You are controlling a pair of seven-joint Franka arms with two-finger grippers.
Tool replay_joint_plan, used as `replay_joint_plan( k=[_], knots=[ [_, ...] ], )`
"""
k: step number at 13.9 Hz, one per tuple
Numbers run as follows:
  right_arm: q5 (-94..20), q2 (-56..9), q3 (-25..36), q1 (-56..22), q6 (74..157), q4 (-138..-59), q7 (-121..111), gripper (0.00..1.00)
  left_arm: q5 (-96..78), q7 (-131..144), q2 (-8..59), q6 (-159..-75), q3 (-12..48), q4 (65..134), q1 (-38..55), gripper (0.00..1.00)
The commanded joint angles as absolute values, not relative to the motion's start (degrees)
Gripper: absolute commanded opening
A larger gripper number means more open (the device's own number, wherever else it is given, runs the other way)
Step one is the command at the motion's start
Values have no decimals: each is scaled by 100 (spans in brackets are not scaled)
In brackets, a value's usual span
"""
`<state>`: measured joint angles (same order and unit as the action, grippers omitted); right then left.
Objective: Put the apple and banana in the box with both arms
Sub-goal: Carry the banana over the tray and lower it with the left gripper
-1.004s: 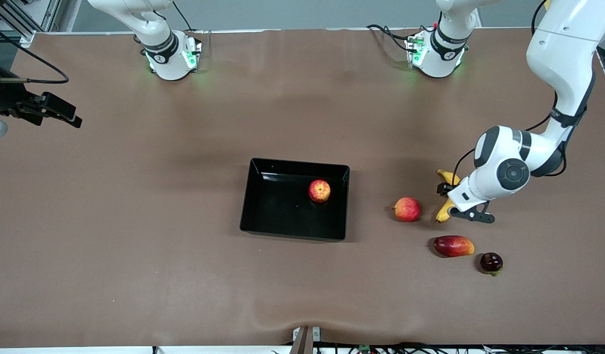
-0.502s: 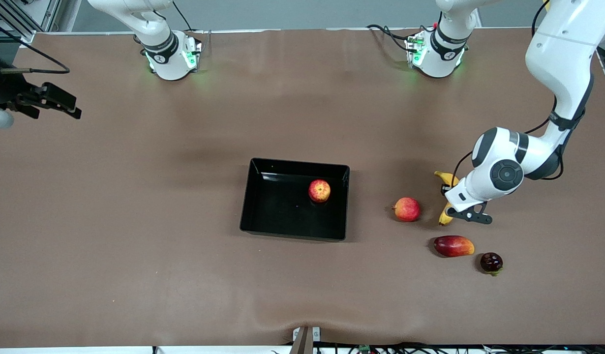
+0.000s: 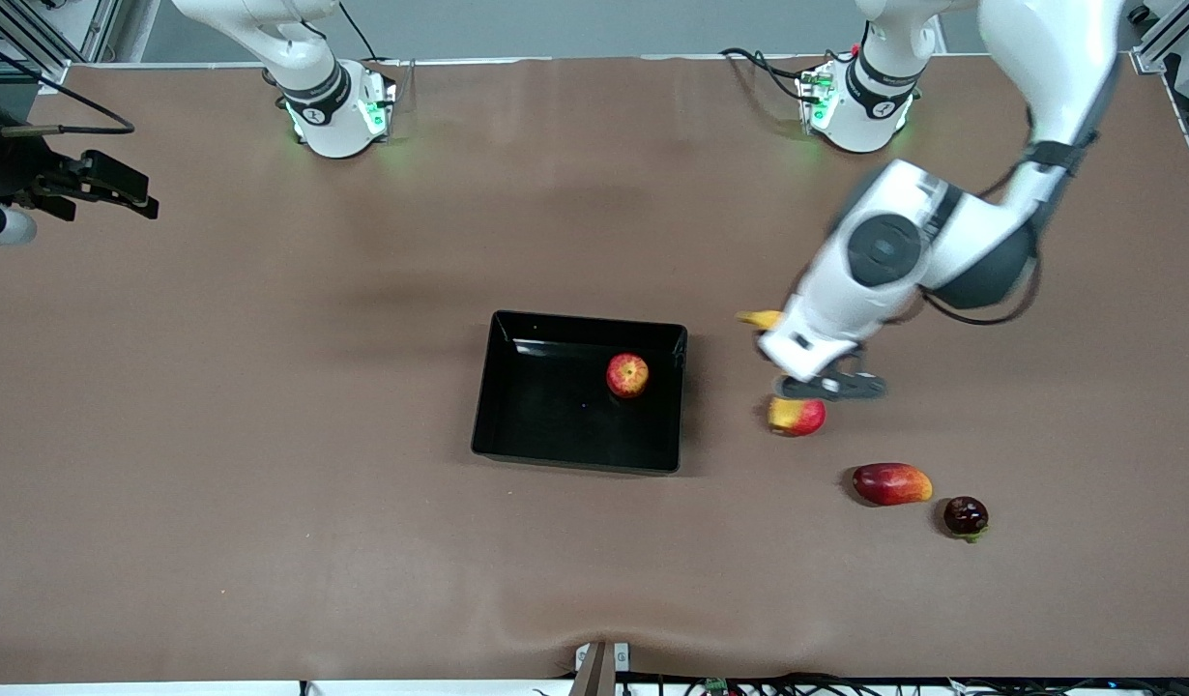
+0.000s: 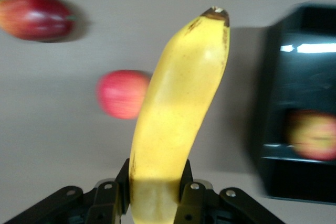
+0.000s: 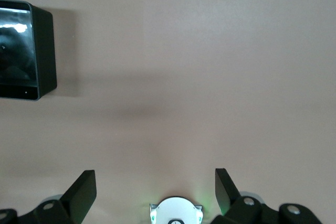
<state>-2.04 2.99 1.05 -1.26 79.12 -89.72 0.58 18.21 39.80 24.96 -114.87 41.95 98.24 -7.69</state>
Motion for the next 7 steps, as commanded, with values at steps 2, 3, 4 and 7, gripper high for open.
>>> replay_joint_plan(
  k=[2,3,4,7],
  knots=[
    [-158,325,53,-123,7989,-8912,0,100,1828,5384,3715,-11312,4157,8485,366,0],
    [-158,325,53,-132,8033,-8921,0,100,1846,5675,3996,-11320,4079,8125,691,0],
    [-158,325,53,-132,8051,-8921,0,100,1846,5904,4199,-11364,3843,7825,1086,0],
    [-158,299,53,-141,8103,-8921,0,100,1749,6318,4473,-11653,2527,7252,2501,0]
  ],
)
